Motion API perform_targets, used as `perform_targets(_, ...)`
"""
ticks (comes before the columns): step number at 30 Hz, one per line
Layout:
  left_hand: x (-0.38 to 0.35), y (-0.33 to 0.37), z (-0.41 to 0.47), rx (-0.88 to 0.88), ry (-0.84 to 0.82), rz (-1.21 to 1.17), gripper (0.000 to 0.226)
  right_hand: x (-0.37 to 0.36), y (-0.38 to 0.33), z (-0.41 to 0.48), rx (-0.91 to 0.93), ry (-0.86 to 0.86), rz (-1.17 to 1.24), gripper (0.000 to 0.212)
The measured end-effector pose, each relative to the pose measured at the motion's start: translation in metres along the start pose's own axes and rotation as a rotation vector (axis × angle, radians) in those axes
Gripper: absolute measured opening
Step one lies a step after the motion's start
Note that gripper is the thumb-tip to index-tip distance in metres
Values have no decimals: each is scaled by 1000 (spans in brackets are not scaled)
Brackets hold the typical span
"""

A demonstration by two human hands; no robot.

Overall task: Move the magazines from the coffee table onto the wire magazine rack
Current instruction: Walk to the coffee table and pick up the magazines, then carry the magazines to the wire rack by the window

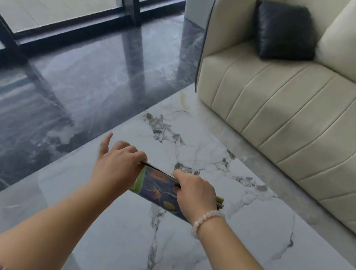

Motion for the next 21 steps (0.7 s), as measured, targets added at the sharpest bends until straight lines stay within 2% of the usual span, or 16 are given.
perform_targets(3,57,-27,2,14,-35,14,25,58,-47,9,90,46,-79,15)
perform_targets(11,209,-124,-9,82,111,48,17,176,-196,28,320,185,-206,13)
perform_targets(21,331,-301,-68,135,250,89,18,214,-418,57,502,185,-223,17)
Point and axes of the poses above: each hand's wrist, its own z-axis towards the middle knuckle, its own x-axis out of the back of the hand, y = z × x, the point moved 9 cm from there along z, towards the middle knuckle, and after that the axes turned 4 degrees about -y, right-handed, at the moved point
